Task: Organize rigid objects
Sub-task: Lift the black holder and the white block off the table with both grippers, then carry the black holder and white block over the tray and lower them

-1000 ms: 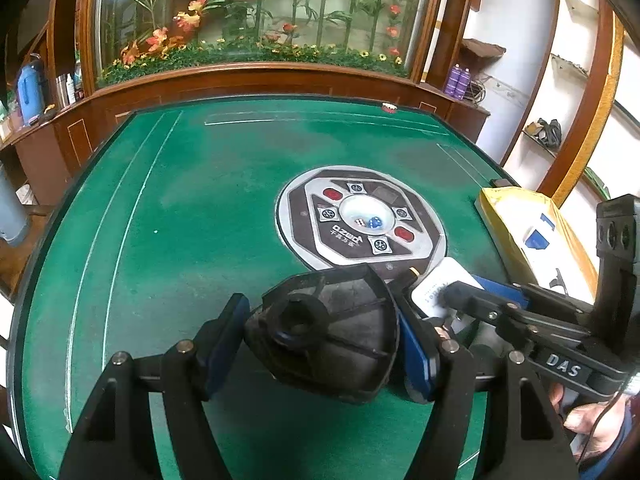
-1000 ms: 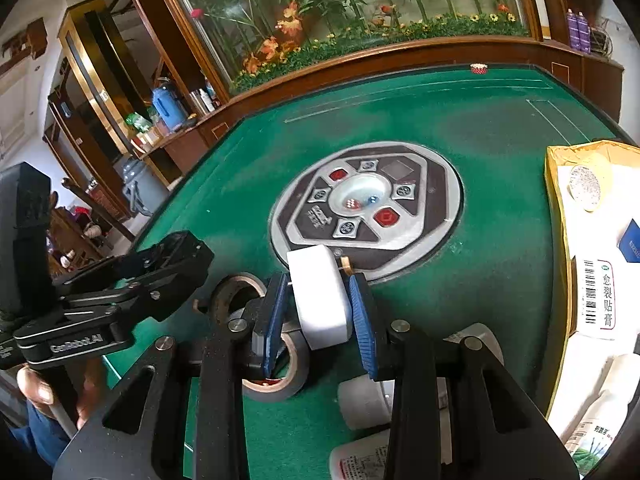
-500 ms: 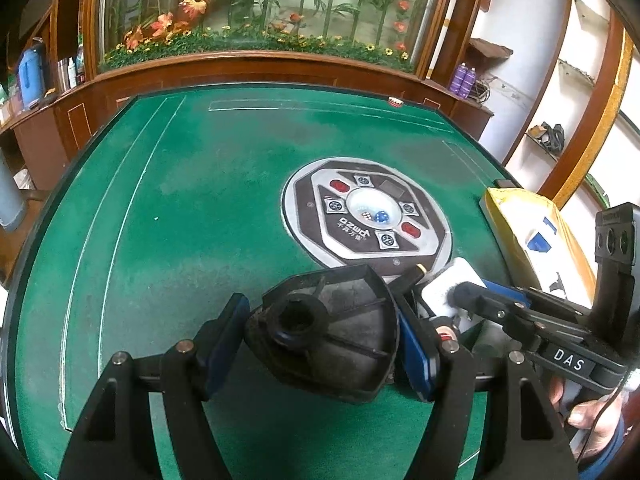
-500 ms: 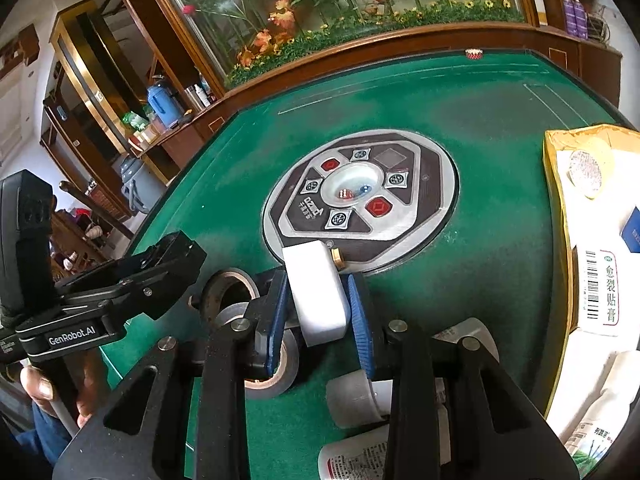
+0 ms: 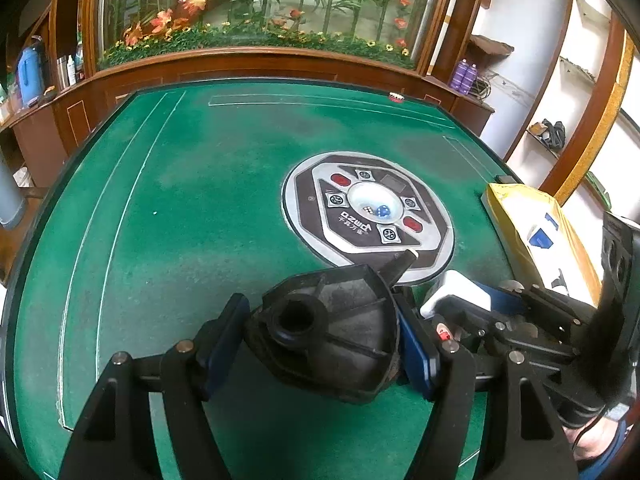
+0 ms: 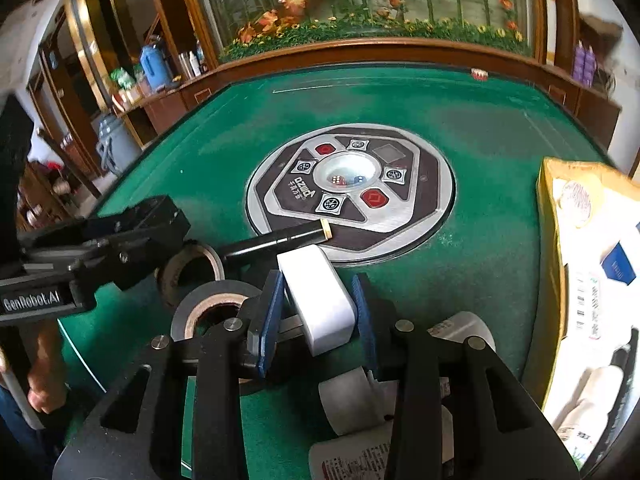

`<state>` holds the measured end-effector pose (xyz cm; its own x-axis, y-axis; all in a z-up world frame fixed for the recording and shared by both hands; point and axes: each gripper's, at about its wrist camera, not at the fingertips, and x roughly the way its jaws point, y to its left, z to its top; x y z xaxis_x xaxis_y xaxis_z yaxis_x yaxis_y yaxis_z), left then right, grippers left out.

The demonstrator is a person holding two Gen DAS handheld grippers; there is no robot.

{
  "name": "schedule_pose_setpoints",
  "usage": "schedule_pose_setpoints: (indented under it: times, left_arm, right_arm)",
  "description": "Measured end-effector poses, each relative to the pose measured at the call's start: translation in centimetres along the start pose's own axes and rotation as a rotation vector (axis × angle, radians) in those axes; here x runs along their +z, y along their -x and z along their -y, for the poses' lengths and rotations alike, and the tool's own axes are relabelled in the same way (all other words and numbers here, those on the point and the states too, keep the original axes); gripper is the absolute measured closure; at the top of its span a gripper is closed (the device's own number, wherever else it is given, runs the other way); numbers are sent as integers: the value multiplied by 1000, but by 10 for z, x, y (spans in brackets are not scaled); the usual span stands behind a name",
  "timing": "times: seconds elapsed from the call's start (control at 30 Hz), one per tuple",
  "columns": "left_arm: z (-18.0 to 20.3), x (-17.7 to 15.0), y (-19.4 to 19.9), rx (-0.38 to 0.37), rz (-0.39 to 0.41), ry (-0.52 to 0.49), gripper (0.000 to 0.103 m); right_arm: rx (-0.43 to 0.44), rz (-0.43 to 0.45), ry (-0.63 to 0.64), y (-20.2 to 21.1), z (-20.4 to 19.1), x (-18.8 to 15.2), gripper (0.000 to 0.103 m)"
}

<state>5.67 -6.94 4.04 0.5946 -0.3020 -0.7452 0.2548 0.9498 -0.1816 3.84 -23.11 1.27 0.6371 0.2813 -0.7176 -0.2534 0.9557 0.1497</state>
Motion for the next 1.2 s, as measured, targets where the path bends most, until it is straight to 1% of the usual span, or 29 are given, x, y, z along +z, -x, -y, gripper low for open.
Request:
schedule_pose_setpoints:
  times: [0.1,0.13,0.2,0.27,0.33,0.67,0.8,0.9,0.97,1.07,1.17,1.2]
  left_arm:
    - [0,0,0,-1,-1,2,32]
    - [0,0,0,-1,1,1,32]
    - [0,0,1,-3,6,-2,32]
    - [0,0,2,-4,14,-4,32]
    - [1,0,2,-5,15,-7,32]
    - [4,-1,3,-15,21,-16,32]
    - [7,0,3,-28,26,-12,32]
    - [11,1,4,-57,23,12,32]
    - [17,0,7,-76,27,16,32]
    - [33,-2,12,-81,35,1,32]
    - [58,-4,14,-123,26,-18,32]
    - [72,-5,15,-140,27,-37,32]
  right_arm:
    - [4,4,-2,2,0,0,69]
    - [21,20,-13,6,1,0,70]
    - [25,53,-17,12,0,2,74]
    - [28,65,-23,15,1,2,74]
    - [53,103,-50,22,5,4,74]
    - [84,107,-89,24,10,4,74]
    - [87,133,-109,30,15,5,74]
    - [103,148,-159,36,25,5,74]
    - [107,168,-184,44,30,4,74]
    - [127,195,-228,59,40,-2,74]
    - [141,212,-272,77,53,-11,74]
    - [141,212,-272,77,53,-11,74]
